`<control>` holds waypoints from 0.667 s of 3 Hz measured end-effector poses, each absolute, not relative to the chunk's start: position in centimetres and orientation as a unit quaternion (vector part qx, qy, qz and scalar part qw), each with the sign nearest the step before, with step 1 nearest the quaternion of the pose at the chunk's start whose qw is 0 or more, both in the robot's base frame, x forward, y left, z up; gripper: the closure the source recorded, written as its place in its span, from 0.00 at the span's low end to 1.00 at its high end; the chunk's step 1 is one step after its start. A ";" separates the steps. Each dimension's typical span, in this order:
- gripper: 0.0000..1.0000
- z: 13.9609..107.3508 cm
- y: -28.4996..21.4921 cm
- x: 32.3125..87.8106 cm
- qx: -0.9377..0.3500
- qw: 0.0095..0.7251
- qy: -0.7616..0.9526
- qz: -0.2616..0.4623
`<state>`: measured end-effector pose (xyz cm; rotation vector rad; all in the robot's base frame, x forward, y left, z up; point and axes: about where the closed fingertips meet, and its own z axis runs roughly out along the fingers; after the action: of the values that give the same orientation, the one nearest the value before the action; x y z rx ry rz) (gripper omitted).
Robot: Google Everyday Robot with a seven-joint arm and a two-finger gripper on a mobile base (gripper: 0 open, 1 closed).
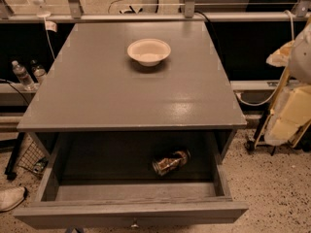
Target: Pick orange can from top drawer and place on counter
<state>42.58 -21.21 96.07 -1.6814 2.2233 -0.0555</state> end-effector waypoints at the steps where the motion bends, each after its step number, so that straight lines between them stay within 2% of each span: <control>1: 0.00 93.4 -20.6 40.7 -0.575 0.196 0.794 0.003; 2: 0.00 90.0 -19.6 39.2 -0.563 0.201 0.801 0.040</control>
Offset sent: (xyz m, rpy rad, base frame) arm -0.0504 0.0260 -0.1045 0.2281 0.0885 -0.0649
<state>39.21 -19.63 89.96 -1.5730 2.2368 0.1112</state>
